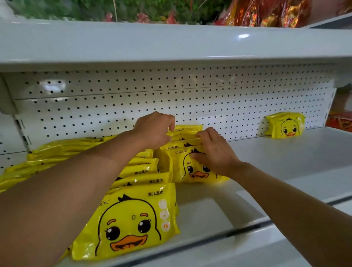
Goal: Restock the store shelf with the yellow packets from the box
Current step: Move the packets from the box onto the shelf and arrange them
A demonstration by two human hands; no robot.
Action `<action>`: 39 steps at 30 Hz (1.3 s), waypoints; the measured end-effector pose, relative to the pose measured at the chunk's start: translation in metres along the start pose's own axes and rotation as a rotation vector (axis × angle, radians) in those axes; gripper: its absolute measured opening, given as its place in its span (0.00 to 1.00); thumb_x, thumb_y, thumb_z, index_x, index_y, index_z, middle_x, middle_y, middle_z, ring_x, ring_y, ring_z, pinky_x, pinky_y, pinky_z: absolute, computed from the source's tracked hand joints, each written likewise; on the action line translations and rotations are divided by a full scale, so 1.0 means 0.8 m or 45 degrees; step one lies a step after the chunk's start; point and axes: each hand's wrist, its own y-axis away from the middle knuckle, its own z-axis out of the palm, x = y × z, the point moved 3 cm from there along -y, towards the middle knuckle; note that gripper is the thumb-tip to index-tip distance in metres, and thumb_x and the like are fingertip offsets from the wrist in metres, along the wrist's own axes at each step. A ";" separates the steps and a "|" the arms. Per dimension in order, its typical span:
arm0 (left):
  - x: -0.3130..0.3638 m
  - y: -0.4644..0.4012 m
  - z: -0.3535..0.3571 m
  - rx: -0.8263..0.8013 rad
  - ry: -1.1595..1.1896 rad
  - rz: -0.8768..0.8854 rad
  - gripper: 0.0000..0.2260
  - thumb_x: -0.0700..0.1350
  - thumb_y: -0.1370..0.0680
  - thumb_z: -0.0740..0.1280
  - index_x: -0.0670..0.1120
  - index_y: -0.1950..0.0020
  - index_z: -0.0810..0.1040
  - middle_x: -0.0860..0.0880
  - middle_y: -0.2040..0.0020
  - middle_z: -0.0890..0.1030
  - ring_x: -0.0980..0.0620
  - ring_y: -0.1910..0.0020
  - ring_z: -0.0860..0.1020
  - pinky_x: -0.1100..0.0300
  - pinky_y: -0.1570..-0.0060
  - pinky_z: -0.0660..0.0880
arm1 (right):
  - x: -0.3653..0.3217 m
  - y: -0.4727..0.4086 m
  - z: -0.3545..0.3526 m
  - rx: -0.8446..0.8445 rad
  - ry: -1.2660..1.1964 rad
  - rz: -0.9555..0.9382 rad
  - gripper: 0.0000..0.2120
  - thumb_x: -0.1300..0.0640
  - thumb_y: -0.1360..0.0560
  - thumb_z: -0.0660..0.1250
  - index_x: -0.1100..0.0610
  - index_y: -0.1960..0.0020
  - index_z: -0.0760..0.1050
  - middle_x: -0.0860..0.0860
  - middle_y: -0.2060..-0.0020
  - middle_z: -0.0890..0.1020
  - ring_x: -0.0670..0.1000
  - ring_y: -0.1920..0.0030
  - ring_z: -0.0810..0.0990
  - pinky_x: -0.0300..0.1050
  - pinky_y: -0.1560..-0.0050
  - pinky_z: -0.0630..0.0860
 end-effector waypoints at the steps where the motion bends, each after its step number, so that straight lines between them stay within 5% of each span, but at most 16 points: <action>1: 0.007 0.003 -0.001 -0.006 -0.001 0.002 0.11 0.46 0.25 0.68 0.50 0.44 0.75 0.51 0.45 0.78 0.50 0.42 0.72 0.56 0.51 0.69 | 0.001 0.004 -0.005 -0.006 -0.014 0.019 0.29 0.43 0.26 0.65 0.59 0.32 0.63 0.56 0.39 0.68 0.56 0.40 0.69 0.49 0.42 0.67; 10: 0.129 0.025 -0.008 -0.056 0.071 0.027 0.11 0.46 0.25 0.68 0.52 0.44 0.74 0.52 0.44 0.78 0.49 0.43 0.73 0.58 0.53 0.68 | 0.038 0.115 -0.093 -0.054 -0.098 0.124 0.29 0.47 0.28 0.68 0.56 0.31 0.64 0.54 0.36 0.67 0.55 0.35 0.64 0.50 0.36 0.65; 22: 0.427 0.102 0.074 -0.223 0.298 0.302 0.10 0.47 0.25 0.68 0.52 0.44 0.74 0.53 0.46 0.78 0.50 0.45 0.74 0.57 0.51 0.71 | 0.159 0.392 -0.196 -0.106 0.000 0.411 0.28 0.50 0.28 0.70 0.58 0.33 0.66 0.55 0.37 0.69 0.56 0.36 0.66 0.52 0.38 0.68; 34: 0.600 0.223 0.266 -0.726 0.293 0.509 0.10 0.46 0.25 0.66 0.51 0.44 0.72 0.51 0.44 0.76 0.49 0.42 0.72 0.54 0.48 0.72 | 0.261 0.671 -0.151 -0.524 -0.108 0.960 0.28 0.47 0.30 0.68 0.58 0.35 0.67 0.56 0.39 0.67 0.57 0.36 0.65 0.53 0.36 0.68; 39: 0.622 0.252 0.349 -0.894 0.303 0.489 0.12 0.44 0.26 0.65 0.53 0.43 0.73 0.52 0.43 0.76 0.50 0.41 0.73 0.58 0.50 0.70 | 0.285 0.746 -0.105 -0.702 -0.148 1.086 0.28 0.49 0.28 0.68 0.58 0.32 0.64 0.55 0.37 0.65 0.56 0.35 0.65 0.45 0.36 0.63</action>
